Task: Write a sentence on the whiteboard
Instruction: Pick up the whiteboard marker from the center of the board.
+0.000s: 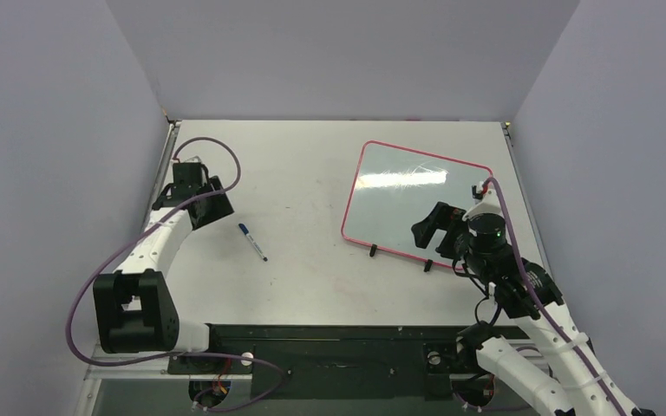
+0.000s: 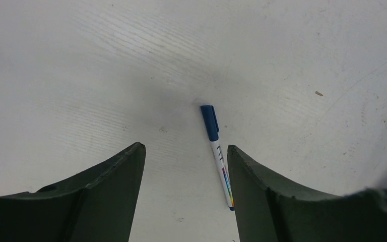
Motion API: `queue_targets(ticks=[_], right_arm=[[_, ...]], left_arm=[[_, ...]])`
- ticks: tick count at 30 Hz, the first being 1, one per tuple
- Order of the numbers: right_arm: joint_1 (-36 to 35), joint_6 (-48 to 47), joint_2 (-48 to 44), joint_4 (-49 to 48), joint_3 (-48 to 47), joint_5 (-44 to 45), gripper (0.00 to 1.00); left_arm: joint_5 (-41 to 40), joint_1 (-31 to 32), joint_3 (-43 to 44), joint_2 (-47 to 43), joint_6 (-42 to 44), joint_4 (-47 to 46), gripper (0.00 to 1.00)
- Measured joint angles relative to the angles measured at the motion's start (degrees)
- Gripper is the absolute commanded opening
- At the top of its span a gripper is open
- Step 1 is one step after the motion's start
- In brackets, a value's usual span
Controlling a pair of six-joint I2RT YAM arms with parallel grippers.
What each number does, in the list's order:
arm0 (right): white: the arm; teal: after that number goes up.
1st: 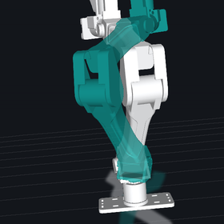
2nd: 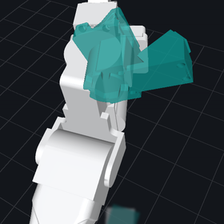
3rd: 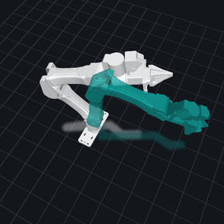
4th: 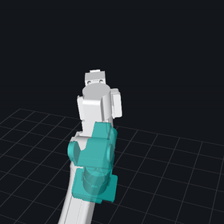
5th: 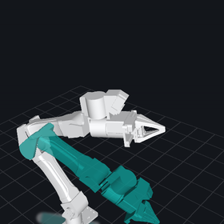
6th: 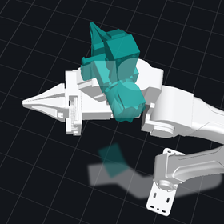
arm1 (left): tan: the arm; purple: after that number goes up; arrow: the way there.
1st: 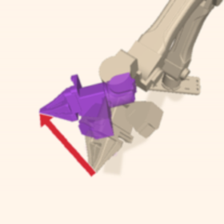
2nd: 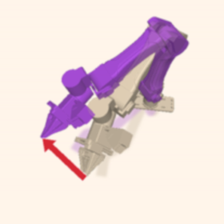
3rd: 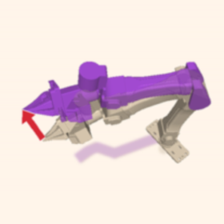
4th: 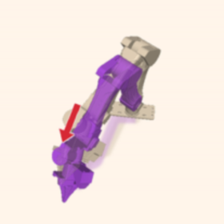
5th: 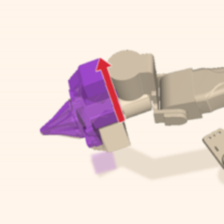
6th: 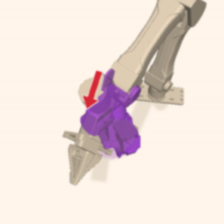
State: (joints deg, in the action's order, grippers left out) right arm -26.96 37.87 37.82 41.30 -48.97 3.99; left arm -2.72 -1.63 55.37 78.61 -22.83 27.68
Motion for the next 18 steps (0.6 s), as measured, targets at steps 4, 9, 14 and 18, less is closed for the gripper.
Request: queue_targets(ticks=[4, 9, 14, 18], right_arm=[[-1.3, -1.3, 2.5, -0.4, -0.6, 0.5, 0.94], [-1.9, -3.7, 4.7, -1.9, -0.9, 0.2, 0.94], [-2.0, -6.0, 6.8, -3.3, -1.9, -0.7, 0.94], [-2.0, -7.7, 9.4, -4.4, -2.8, -1.7, 0.94]], left_arm=[[0.5, 0.0, 0.2, 3.1, -1.0, 0.8, 0.58], [1.2, 0.0, 0.4, 6.9, -3.2, 0.9, 0.57], [1.2, 0.4, 0.8, 12.3, -5.8, 0.3, 0.54], [0.9, 1.6, 0.8, 15.8, -7.5, -0.1, 0.54]])
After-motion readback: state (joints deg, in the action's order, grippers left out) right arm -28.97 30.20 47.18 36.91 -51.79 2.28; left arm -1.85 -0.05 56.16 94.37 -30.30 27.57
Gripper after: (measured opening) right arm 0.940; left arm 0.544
